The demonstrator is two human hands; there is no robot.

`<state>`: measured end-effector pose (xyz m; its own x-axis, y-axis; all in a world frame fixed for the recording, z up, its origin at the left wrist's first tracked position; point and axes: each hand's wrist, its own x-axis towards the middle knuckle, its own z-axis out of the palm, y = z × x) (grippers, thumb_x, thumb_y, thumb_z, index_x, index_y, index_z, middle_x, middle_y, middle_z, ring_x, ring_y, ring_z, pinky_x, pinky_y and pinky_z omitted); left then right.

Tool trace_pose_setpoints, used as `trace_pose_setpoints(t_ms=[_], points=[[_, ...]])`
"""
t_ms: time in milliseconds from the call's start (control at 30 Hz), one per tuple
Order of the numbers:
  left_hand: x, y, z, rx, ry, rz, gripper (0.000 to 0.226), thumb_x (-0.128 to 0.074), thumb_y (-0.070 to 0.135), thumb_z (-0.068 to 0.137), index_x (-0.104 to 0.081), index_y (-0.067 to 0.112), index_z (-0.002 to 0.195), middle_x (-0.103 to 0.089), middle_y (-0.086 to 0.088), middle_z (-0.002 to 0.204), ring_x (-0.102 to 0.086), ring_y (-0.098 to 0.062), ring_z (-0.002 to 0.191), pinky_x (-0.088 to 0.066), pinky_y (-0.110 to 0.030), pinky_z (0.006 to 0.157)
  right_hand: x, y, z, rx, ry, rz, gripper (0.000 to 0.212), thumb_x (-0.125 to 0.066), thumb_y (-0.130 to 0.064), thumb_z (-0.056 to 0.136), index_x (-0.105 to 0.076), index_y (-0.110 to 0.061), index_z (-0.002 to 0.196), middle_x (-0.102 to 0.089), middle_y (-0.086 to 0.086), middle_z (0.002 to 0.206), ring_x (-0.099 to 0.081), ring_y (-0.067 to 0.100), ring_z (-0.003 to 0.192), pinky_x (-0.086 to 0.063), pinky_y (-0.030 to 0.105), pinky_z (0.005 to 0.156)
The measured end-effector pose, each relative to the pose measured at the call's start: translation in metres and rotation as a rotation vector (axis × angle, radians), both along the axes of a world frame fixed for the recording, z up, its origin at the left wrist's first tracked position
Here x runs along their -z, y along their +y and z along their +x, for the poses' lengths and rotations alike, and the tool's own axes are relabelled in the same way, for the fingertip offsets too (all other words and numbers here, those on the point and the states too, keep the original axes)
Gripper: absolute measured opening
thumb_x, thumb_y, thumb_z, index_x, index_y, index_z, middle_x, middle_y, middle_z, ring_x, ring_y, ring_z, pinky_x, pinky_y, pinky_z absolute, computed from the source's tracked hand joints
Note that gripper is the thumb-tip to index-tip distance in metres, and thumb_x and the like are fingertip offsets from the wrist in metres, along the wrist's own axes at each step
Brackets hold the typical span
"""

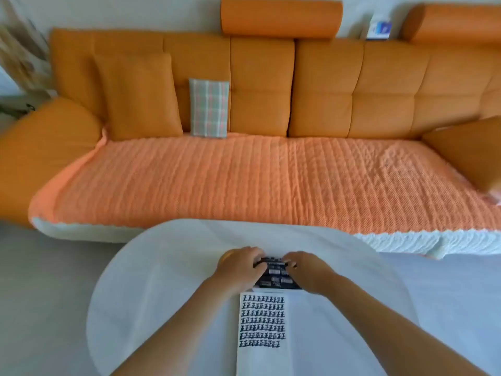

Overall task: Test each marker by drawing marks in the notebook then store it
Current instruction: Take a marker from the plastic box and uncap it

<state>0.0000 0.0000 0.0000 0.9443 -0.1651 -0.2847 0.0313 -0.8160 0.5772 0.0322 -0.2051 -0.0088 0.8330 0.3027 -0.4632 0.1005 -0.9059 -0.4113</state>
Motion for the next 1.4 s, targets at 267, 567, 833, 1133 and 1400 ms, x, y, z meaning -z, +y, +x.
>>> trace_pose_setpoints(t_ms=[267, 567, 833, 1133, 1400], points=[[0.116, -0.022, 0.043, 0.327, -0.241, 0.24, 0.036, -0.048, 0.039, 0.095, -0.054, 0.023, 0.126, -0.055, 0.005, 0.121, -0.046, -0.016, 0.114, -0.042, -0.032, 0.094, 0.105, -0.001, 0.029, -0.26, -0.108, -0.121, 0.033, -0.057, -0.041, 0.095, -0.061, -0.03, 0.125, -0.06, -0.003, 0.118, -0.06, 0.02, 0.105, -0.049, 0.035, 0.091], [0.146, -0.025, 0.042, 0.495, -0.412, 0.434, 0.035, -0.049, 0.047, 0.092, -0.06, 0.022, 0.113, -0.059, 0.001, 0.105, -0.052, -0.02, 0.104, -0.04, -0.034, 0.086, 0.134, -0.01, 0.031, -0.416, -0.277, -0.157, 0.019, -0.062, -0.039, 0.091, -0.068, -0.029, 0.106, -0.062, -0.012, 0.102, -0.054, 0.012, 0.089, -0.042, 0.027, 0.074], [0.145, -0.03, 0.037, 0.379, -0.525, 0.284, 0.025, -0.053, 0.036, 0.096, -0.062, 0.024, 0.117, -0.061, 0.005, 0.108, -0.054, -0.016, 0.105, -0.048, -0.039, 0.085, 0.129, -0.028, 0.022, -0.276, -0.557, 0.105, 0.017, -0.062, -0.034, 0.094, -0.068, -0.03, 0.109, -0.056, -0.011, 0.097, -0.057, 0.01, 0.085, -0.047, 0.026, 0.075], [0.13, -0.037, -0.033, 0.356, -0.721, 0.186, 0.019, -0.062, 0.033, 0.092, -0.068, 0.027, 0.109, -0.059, 0.013, 0.098, -0.049, -0.009, 0.101, -0.048, -0.036, 0.079, 0.128, -0.051, -0.068, -0.272, -0.798, 0.177, 0.024, -0.058, -0.035, 0.095, -0.064, -0.032, 0.117, -0.056, -0.015, 0.09, -0.049, 0.007, 0.073, -0.04, 0.026, 0.067], [0.16, -0.032, -0.103, 0.342, -0.707, 0.181, 0.02, -0.062, 0.036, 0.091, -0.063, 0.023, 0.107, -0.058, 0.013, 0.094, -0.049, -0.006, 0.092, -0.041, -0.027, 0.076, 0.16, -0.062, -0.129, -0.261, -0.729, 0.163, 0.017, -0.047, -0.032, 0.1, -0.059, -0.028, 0.112, -0.061, -0.013, 0.101, -0.059, 0.016, 0.085, -0.044, 0.033, 0.07]])
